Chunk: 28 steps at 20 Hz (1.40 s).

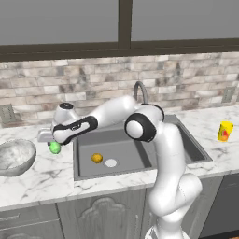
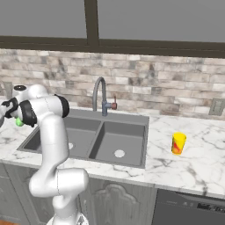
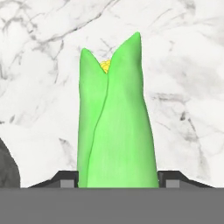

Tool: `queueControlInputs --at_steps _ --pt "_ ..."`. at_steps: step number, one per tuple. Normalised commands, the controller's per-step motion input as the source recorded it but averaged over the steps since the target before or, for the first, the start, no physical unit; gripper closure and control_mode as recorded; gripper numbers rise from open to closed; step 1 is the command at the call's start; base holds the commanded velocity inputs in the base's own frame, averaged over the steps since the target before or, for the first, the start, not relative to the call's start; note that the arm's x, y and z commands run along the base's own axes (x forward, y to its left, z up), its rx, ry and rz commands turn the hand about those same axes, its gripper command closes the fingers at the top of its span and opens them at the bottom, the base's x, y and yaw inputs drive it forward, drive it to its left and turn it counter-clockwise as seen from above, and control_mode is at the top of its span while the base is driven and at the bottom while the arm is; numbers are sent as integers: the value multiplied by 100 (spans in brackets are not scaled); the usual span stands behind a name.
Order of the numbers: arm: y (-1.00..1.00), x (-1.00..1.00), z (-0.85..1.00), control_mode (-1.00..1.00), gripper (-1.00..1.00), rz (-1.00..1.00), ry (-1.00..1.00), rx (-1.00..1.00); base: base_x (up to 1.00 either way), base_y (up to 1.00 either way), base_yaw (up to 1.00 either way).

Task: Remove the lemon and corn from the sink. Then move the bowl and cup from the counter to the sink for washing.

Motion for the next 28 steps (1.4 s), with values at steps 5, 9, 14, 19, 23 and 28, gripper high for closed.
queueControlInputs --at_steps 5,9,14,19,23,28 --pt "3 5 -16 -100 100 0 7 0 0 0 0" --pt "4 4 -14 -100 100 0 4 0 0 0 0" --pt "6 3 -14 -100 100 0 1 0 0 0 0" --pt "9 2 -14 -100 100 0 0 0 0 0 0" --pt "9 3 -14 -100 100 -1 1 0 0 0 0" --pt "1 0 -13 -100 -100 -2 4 0 0 0 0"
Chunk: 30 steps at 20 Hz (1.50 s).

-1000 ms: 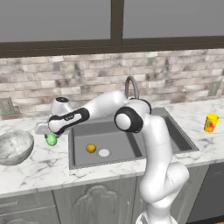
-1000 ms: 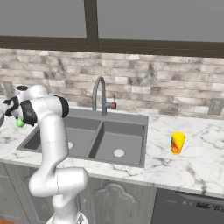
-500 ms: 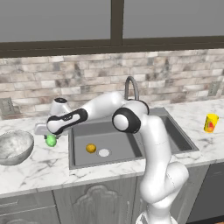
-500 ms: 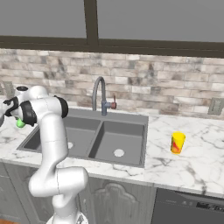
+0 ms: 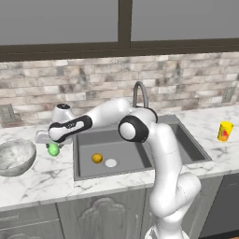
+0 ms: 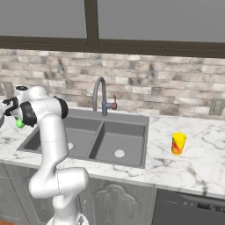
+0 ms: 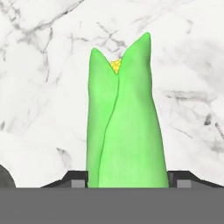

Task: Remove the lemon and corn from the sink. Then move the bowl and cup from the counter to the sink for washing.

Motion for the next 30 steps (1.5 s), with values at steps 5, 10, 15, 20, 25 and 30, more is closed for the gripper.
queueControlInputs --at_steps 5,10,15,20,25,30 --pt "0 0 -8 -100 -100 -1 4 0 0 0 0" --pt "-2 -1 10 -100 -100 0 0 0 0 0 0" --pt "-3 -5 22 -100 -100 0 0 0 0 0 0" --pt "-11 -11 27 -100 -100 0 1 0 0 0 0" --pt "-22 -19 23 -100 -100 -3 0 0 0 0 0" --pt "-30 -21 15 -100 -100 -2 0 -3 0 0 0"
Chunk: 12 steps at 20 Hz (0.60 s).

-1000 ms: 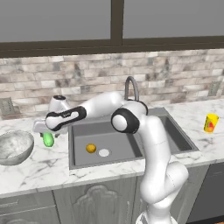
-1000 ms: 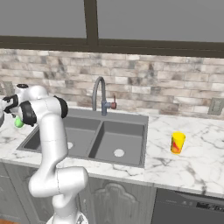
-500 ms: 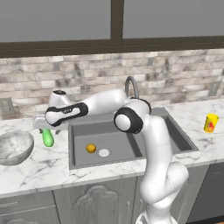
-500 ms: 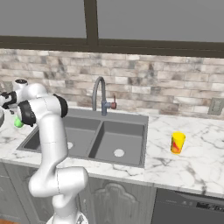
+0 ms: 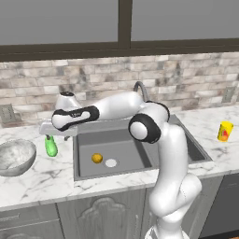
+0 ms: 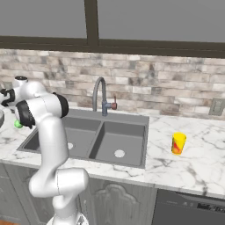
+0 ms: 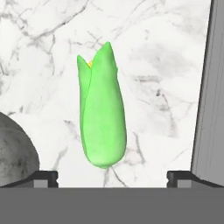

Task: Remove the lemon and corn from the sink. Then move the bowl and cup from the counter to the sink for washing.

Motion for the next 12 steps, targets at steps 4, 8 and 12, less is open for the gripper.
queueControlInputs --at_steps 4,8,12 --pt "-29 -16 12 -100 -100 -1 0 -1 0 0 0" --pt "-28 -12 10 -100 -100 0 0 -3 0 0 0" --pt "-28 -4 6 -100 -100 -1 0 -9 0 0 0"
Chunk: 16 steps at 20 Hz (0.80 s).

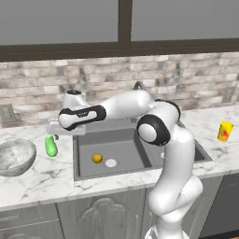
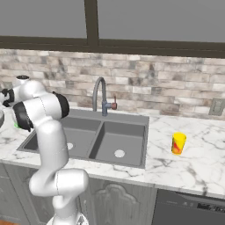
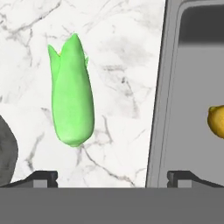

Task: Remove the lemon and corn from the sink. Then move the bowl and cup from the counter to the sink for washing.

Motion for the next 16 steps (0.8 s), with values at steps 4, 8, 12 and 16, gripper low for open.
queueControlInputs --at_steps 4,8,12,16 --pt "-30 0 4 -100 -100 -2 0 -12 0 0 0" --pt "-29 0 4 -100 -100 -1 0 -10 0 0 0" --pt "-30 0 5 -100 -100 0 1 -7 0 0 0" --pt "-29 0 4 -100 -100 0 0 -4 0 0 0"
